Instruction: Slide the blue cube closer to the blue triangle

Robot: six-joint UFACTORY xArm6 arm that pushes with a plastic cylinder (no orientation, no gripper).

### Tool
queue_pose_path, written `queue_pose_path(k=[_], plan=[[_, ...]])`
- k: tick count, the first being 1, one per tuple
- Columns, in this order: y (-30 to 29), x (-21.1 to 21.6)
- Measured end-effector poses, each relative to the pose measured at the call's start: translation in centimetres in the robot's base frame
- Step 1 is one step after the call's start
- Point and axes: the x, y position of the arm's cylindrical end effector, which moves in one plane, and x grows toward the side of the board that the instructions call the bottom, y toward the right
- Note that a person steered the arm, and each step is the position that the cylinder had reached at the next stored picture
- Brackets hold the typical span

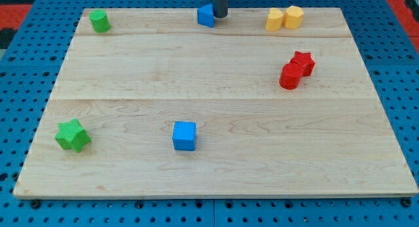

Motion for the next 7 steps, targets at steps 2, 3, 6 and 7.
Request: queue_pose_path(k=[2, 3, 6, 7], plan=[[-2.1, 1.8], [1.2, 12.3], [3.3, 30.8], [3.3, 34.3]])
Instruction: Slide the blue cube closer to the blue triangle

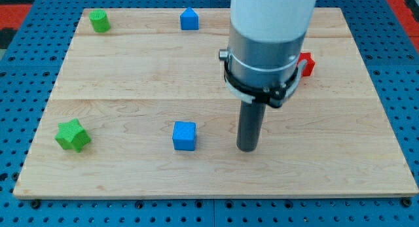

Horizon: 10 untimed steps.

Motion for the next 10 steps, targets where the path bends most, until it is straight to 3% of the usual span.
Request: queue_pose_path(k=[2, 3, 7, 9, 10], plan=[[-8.3, -1.3], [-10.2, -5.0], [-10.5, -10.4], [-9.5, -9.6], [-6.8, -5.2]])
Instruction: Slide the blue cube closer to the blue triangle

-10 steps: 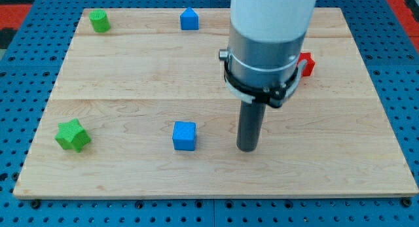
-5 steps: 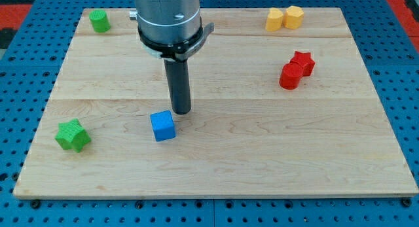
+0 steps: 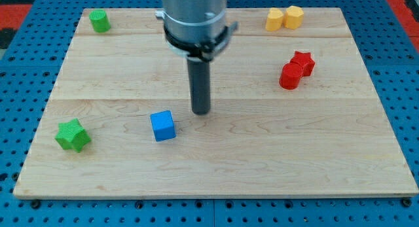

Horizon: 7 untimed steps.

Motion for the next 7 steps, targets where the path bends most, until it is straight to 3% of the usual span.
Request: queue_pose_path(k=[1, 2, 3, 4, 7], plan=[[-1.3, 5.5], [-10.8, 2.0], [-11.5, -5.1], [-8.2, -6.0], [-11.4, 6.6]])
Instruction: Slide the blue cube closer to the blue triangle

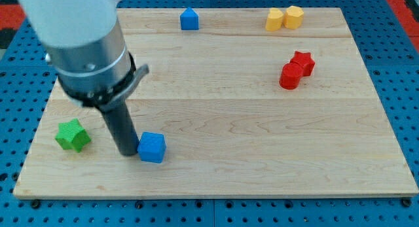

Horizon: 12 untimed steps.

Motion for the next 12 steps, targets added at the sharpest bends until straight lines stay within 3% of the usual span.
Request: queue_pose_path(k=[1, 2, 3, 6, 7, 10, 11, 12], plan=[[0.6, 3.4], [4.7, -0.5], [5.8, -7.6], [3.0, -22.2], [2.3, -23.9], [-10.8, -23.6], [-11.5, -25.8], [0.1, -26.8]])
